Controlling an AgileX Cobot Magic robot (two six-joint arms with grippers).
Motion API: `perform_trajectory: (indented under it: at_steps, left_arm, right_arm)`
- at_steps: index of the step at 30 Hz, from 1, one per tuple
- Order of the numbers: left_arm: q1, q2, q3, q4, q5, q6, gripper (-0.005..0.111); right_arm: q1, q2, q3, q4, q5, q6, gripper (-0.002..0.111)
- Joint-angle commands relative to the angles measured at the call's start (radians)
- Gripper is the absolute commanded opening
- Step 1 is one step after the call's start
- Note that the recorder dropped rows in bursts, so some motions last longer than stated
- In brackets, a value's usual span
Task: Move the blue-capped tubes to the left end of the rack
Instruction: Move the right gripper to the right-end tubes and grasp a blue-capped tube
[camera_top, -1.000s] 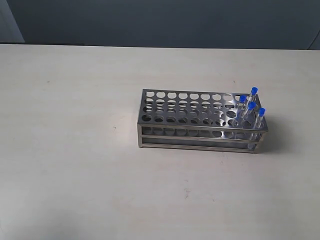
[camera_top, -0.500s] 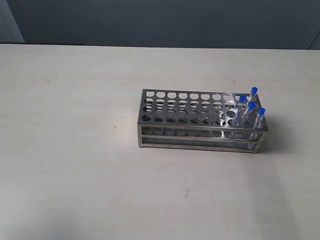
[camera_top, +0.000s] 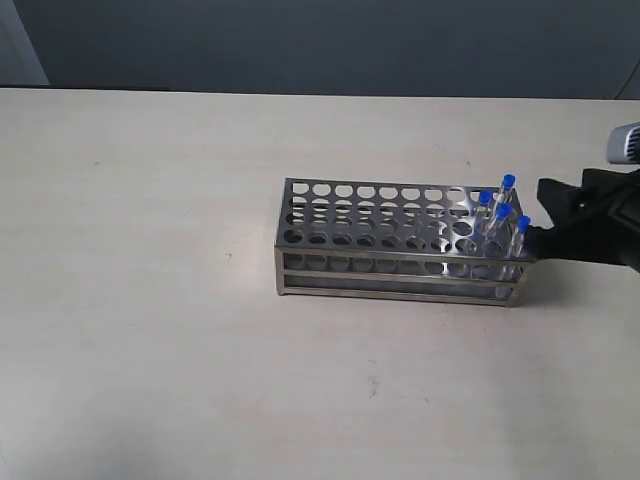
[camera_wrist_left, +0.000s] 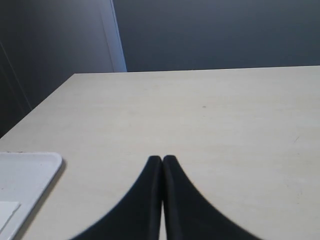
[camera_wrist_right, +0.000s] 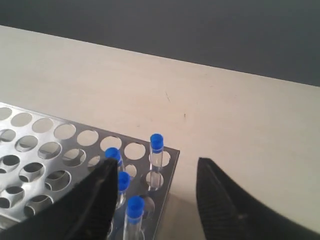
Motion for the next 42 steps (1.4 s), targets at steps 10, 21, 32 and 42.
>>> perform_trajectory:
  at_steps: [10,21,32,42]
  left_arm:
    - [-0.004,-0.005,0.002,0.006,-0.008,-0.005,0.0]
    - [-0.004,-0.005,0.002,0.006,-0.01,-0.005,0.0]
    - [-0.004,-0.005,0.002,0.006,-0.01,-0.005,0.0]
    - [-0.004,-0.005,0.002,0.006,-0.01,-0.005,0.0]
  right_arm:
    - [0.003,0.274,0.003,-0.079,-0.252,0.0,0.052]
    - [0.001,0.39,0.001,-0.096,-0.36,0.0,0.052]
    - [0.001,0.49,-0.067,-0.096,-0.33,0.0,0.049]
    - [0.001,0.423,-0.067,-0.098,-0.255,0.034,0.0]
